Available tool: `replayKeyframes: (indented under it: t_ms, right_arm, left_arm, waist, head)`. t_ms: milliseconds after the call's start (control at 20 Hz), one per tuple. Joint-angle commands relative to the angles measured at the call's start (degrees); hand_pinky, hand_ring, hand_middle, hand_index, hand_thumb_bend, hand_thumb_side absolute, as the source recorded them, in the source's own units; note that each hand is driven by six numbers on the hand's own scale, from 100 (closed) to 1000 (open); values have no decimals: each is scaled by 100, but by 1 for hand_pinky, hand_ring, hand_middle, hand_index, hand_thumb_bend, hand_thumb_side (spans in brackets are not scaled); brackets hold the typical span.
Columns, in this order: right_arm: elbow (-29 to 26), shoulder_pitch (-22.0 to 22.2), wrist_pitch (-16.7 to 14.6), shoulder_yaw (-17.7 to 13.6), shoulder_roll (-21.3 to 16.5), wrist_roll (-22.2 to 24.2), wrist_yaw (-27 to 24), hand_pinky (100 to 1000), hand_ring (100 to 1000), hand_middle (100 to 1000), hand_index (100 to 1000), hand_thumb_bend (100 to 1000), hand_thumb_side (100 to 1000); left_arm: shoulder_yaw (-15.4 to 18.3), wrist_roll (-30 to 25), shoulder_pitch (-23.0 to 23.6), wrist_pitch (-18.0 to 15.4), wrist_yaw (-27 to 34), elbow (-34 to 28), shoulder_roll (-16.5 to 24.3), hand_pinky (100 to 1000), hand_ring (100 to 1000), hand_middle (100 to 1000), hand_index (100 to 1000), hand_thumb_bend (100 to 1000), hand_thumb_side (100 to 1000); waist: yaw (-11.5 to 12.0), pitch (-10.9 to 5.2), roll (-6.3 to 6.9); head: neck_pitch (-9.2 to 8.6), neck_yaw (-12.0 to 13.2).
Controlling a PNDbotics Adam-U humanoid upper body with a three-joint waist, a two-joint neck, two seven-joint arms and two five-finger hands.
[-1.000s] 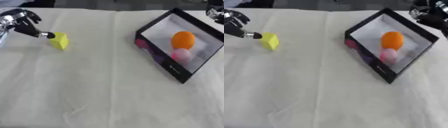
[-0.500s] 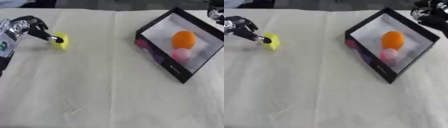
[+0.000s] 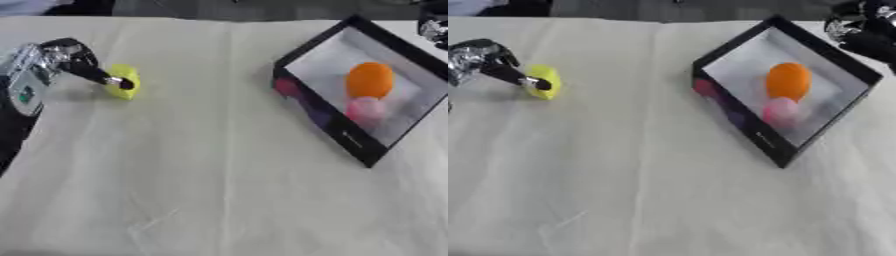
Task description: Pick up the objects with one hand, pass them to the other hand, and then place them into the box on the other side of the table.
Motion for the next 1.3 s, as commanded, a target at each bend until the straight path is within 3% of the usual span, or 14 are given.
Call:
replayKeyframes:
  t_ms: [50, 800, 1300]
  right_arm:
    - [-66, -64, -9, -26, -106, 9, -4, 880, 794, 855, 847, 100, 477]
    - [-79, -31, -14, -26, -101, 18, 0, 880, 796, 851, 845, 100, 484]
    - [-74, 1, -18, -23, -102, 26, 13, 881, 797, 851, 844, 100, 491]
  left_arm:
    - [85, 67, -147, 59, -119, 30, 73, 870, 822, 750, 801, 935, 612]
    - [250, 251, -170, 257, -38, 220, -4, 860, 808, 744, 765, 870, 612]
    - [295, 352, -183, 307, 76, 200, -40, 847, 784, 728, 742, 720, 555]
  waist:
    - [-11, -244, 70]
    - [-31, -185, 37]
    - [-26, -164, 27]
  head:
    - [-23, 29]
    - [-51, 48]
    - [-52, 59]
